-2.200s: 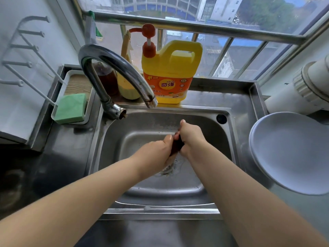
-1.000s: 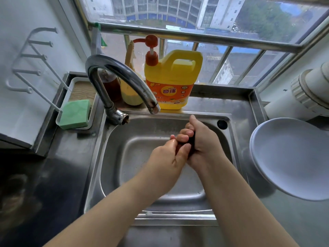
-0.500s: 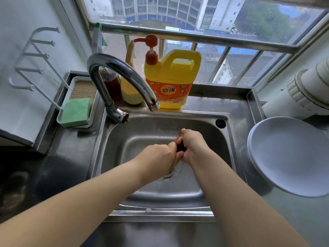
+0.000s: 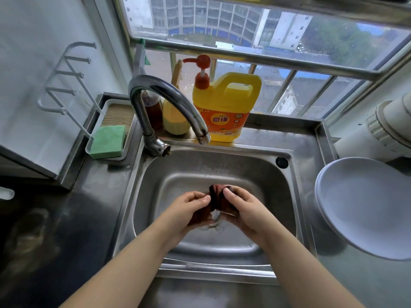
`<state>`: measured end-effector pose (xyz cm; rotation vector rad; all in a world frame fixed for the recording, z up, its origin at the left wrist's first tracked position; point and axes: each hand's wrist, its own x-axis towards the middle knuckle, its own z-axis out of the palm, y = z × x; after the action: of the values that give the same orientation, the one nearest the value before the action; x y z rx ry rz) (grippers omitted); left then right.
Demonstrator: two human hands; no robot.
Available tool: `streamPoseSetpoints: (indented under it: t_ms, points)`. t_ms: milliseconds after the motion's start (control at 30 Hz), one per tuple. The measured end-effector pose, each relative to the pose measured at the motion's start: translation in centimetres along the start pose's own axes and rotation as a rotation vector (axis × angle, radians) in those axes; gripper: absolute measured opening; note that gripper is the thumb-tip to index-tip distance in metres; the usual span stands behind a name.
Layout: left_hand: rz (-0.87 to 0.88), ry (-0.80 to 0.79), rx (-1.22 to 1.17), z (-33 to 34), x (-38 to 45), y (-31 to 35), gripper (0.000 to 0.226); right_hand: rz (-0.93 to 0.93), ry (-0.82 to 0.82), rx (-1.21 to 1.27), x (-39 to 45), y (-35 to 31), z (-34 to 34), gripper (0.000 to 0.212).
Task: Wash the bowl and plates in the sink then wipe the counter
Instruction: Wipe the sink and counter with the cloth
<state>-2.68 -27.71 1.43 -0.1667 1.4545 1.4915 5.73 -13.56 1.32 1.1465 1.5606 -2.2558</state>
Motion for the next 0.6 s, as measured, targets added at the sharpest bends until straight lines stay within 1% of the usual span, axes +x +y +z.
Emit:
streamPoseSetpoints:
  t_ms: [67,167,267,333,400,433,467,533,600]
  points:
    - [-0.017,-0.006,-0.046,-0.5,-0.4,0.0,0.017,-0.112,0.006,-0.03,-0.1,-0.1,-0.1,0.019]
    - [-0.031,0.002,0.067,-0.9,-1.1,0.0,0.022,-0.203,-0.048,-0.019,-0.5,-0.6,-0.1,0.014]
    - [-0.008,-0.016,0.167,-1.1,-1.7,0.0,0.026,-0.275,-0.086,-0.035,-0.7,-1.2,0.2,0.02]
    - [0.023,-0.033,0.137,-1.2,-1.9,0.2,0.029,-0.293,-0.098,0.003,-0.8,-1.6,0.5,0.026]
    - [0.076,0.023,0.134,-1.3,-2.1,0.5,0.017,-0.329,-0.092,-0.023,-0.8,-1.9,0.5,0.042]
    - [0.103,0.069,0.127,-1.4,-2.2,0.6,0.009,-0.344,-0.08,-0.055,-0.7,-1.9,0.4,0.044]
    - [0.129,0.119,0.09,-1.5,-2.2,0.7,0.008,-0.346,-0.068,-0.081,-0.7,-1.9,0.4,0.043]
    - [0.156,0.168,-0.076,-1.5,-2.5,1.0,0.019,-0.314,-0.066,-0.083,-0.9,-2.0,0.5,0.037]
    - [0.163,0.106,-0.25,-1.5,-2.9,1.1,0.03,-0.263,-0.122,-0.01,-1.4,-2.2,0.6,0.028]
